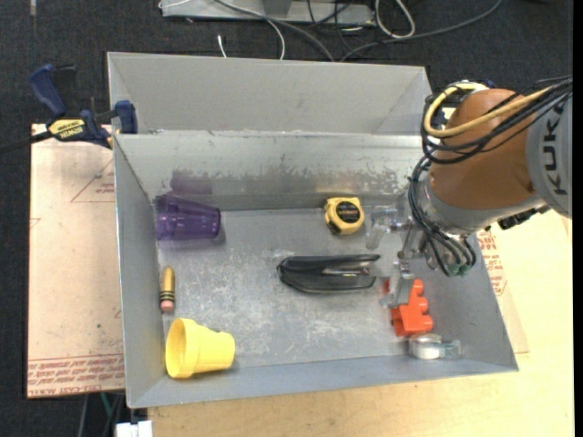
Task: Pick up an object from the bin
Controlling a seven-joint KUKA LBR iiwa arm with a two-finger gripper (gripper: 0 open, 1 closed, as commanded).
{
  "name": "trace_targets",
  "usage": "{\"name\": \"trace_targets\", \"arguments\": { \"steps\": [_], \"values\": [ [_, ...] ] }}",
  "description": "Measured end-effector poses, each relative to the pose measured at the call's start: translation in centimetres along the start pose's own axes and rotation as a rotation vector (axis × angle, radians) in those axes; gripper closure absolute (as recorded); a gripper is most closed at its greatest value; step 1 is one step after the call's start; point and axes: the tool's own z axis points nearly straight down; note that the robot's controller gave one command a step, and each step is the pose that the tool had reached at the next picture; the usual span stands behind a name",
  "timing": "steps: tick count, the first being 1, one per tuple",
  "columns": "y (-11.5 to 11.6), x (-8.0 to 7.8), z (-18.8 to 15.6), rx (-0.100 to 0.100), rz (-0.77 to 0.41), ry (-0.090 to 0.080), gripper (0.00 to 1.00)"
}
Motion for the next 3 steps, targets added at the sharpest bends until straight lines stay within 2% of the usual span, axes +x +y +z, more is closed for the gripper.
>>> {"name": "trace_targets", "arguments": {
  "steps": [1, 2, 3],
  "values": [
    [0.0, 0.0, 0.0, 0.0, 0.0, 0.0, 0.0],
    [1.7, -1.9, 2.0, 0.0, 0.177, -0.006, 0.0],
    [2.0, -0.6, 4.2, -0.002, 0.348, -0.002, 0.0]
  ]
}}
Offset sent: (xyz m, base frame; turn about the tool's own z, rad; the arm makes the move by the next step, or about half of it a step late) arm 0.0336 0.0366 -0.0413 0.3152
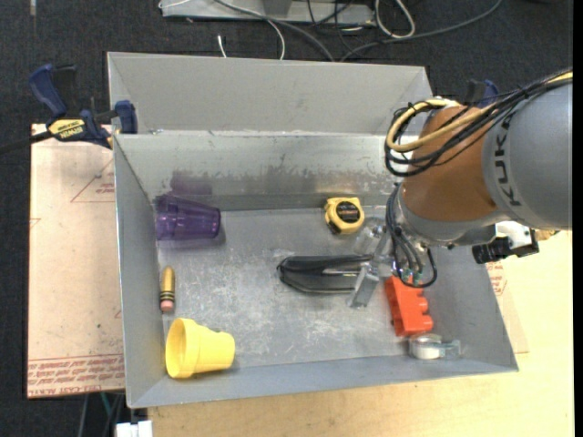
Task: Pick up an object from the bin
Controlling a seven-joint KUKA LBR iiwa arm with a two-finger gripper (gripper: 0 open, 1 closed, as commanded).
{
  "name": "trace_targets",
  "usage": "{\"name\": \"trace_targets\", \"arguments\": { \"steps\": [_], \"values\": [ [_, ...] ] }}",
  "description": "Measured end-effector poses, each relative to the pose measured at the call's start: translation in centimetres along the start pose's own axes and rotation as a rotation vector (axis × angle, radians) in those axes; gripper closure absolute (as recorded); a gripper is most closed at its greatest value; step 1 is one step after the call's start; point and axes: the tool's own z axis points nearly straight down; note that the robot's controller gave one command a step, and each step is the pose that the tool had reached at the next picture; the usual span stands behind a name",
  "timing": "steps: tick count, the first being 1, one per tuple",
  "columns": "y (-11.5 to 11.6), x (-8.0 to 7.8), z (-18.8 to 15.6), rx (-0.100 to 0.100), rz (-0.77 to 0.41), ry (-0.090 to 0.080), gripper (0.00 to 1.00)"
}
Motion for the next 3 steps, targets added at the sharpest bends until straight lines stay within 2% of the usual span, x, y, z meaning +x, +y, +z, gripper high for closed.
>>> {"name": "trace_targets", "arguments": {
  "steps": [1, 2, 3],
  "values": [
    [0.7, -0.5, 4.2, -0.003, 0.112, -0.003, 0.0],
    [0.5, -0.9, 5.3, -0.003, 0.136, -0.003, 0.0],
    [0.6, -0.8, 5.8, -0.006, 0.15, -0.011, 0.0]
  ]
}}
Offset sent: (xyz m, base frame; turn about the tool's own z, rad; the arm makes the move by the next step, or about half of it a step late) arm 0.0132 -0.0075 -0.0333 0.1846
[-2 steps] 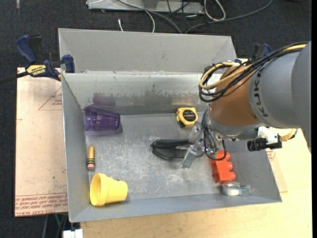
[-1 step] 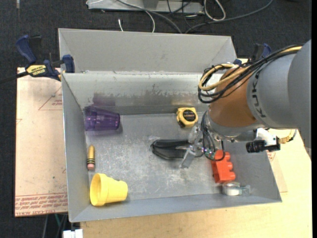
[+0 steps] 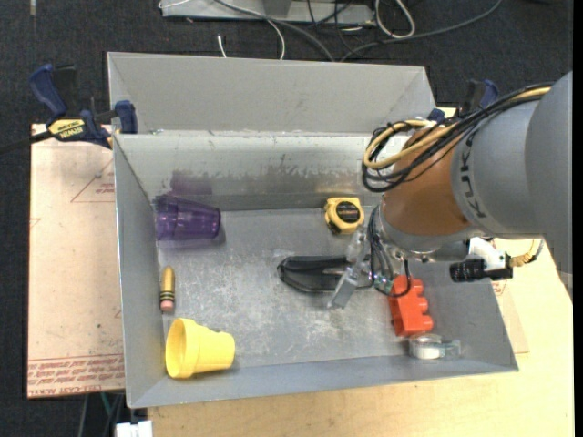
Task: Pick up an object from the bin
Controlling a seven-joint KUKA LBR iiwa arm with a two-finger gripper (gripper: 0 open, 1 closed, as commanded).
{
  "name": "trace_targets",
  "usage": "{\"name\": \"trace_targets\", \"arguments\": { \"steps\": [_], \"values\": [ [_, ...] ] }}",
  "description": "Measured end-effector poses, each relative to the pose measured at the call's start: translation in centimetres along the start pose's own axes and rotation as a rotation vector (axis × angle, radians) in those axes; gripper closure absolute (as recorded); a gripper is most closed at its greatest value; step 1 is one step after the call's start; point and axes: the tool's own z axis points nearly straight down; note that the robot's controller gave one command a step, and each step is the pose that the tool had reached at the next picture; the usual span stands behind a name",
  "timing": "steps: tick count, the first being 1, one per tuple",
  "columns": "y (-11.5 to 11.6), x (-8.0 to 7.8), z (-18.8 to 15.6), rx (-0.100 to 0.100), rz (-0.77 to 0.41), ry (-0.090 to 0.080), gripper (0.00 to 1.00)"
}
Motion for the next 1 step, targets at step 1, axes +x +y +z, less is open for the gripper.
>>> {"name": "trace_targets", "arguments": {
  "steps": [1],
  "values": [
    [1.58, -3.72, 0.33, -0.011, 0.036, -0.014, 1.0]
  ]
}}
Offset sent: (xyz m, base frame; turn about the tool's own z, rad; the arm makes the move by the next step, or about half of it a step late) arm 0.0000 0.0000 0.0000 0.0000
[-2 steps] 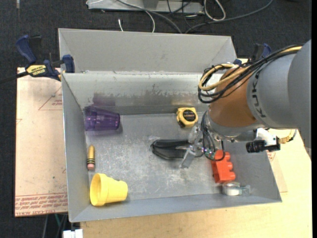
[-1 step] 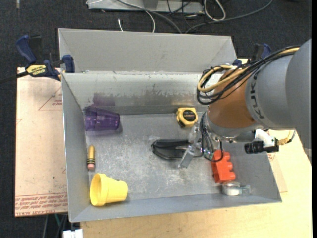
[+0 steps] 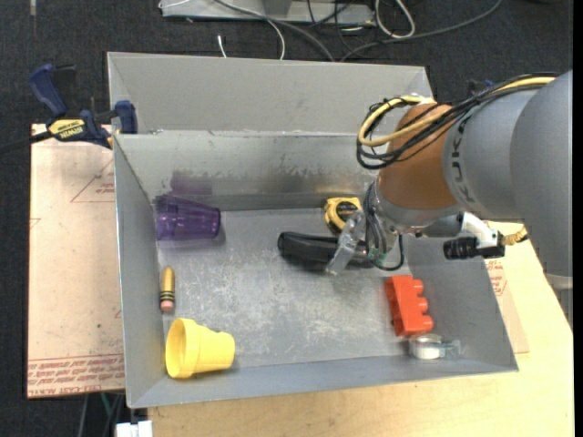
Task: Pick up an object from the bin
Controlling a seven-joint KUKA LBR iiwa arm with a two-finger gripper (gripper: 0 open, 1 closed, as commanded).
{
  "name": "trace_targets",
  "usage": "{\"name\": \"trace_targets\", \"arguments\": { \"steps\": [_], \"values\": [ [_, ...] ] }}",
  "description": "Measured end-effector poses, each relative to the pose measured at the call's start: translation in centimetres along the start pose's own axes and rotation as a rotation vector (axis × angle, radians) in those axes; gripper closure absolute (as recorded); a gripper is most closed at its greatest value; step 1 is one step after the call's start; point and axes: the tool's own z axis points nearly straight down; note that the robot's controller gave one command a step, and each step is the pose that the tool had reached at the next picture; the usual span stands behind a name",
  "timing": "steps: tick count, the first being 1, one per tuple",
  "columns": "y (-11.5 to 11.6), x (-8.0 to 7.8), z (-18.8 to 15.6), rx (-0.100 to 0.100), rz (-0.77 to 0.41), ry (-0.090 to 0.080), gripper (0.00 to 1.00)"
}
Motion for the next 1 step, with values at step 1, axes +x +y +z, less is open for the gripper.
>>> {"name": "trace_targets", "arguments": {
  "steps": [1],
  "values": [
    [0.0, 0.01, 0.0, 0.0, 0.0, 0.0, 1.0]
  ]
}}
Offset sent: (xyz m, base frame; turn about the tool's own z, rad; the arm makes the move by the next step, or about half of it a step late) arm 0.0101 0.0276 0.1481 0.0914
